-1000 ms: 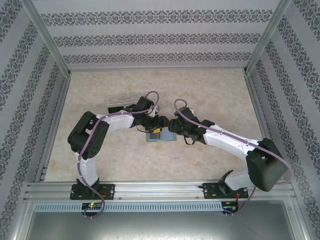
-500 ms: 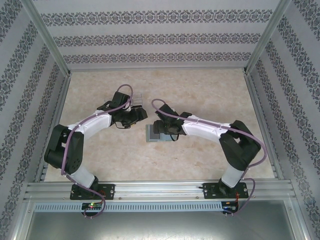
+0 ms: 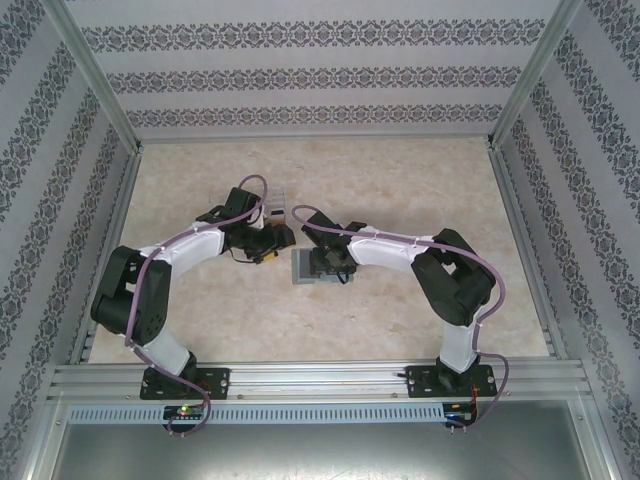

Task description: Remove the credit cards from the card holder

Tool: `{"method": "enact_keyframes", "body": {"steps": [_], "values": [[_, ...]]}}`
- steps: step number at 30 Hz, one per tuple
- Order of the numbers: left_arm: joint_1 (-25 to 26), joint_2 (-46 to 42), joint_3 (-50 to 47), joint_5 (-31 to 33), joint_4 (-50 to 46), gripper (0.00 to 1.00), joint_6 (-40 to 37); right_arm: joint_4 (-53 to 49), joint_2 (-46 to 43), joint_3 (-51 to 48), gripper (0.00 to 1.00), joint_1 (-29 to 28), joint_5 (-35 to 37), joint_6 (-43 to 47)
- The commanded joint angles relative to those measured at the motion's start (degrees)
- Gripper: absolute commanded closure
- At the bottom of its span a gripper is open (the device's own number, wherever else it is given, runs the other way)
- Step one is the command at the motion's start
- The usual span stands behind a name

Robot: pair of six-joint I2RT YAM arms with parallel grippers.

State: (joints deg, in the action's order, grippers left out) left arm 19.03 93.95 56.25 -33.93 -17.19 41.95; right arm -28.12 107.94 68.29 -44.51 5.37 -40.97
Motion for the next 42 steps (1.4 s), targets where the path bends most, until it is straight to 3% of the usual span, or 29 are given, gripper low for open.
{"method": "enact_keyframes", "body": {"steps": [1,8,22,32,42], "values": [[0.4,1.9,0.7,-4.3,2.0,0.38,0.1,-2.7,2.1,0.3,0.41,-0.6,1.4,0.3],[3.0,5.5,2.8,-5.6,2.7,0.47,0.2,-2.4,2.8,-0.7,0.48,-0.3,1.5,-0.3],[5.8,10.0,3.6,-5.2,3.2,0.61,1.7,0.4,2.2,-2.6,0.52,0.4,-0.4,-1.1],[6.2,11.8,3.9,-3.2,2.2,0.61,0.6,1.8,1.7,-4.4,0.54,1.6,-1.9,-1.7],[6.3,13.0,4.7,-5.5,3.3,0.64,0.5,2.1,1.6,-4.4,0.54,1.8,-2.4,-1.8]]}}
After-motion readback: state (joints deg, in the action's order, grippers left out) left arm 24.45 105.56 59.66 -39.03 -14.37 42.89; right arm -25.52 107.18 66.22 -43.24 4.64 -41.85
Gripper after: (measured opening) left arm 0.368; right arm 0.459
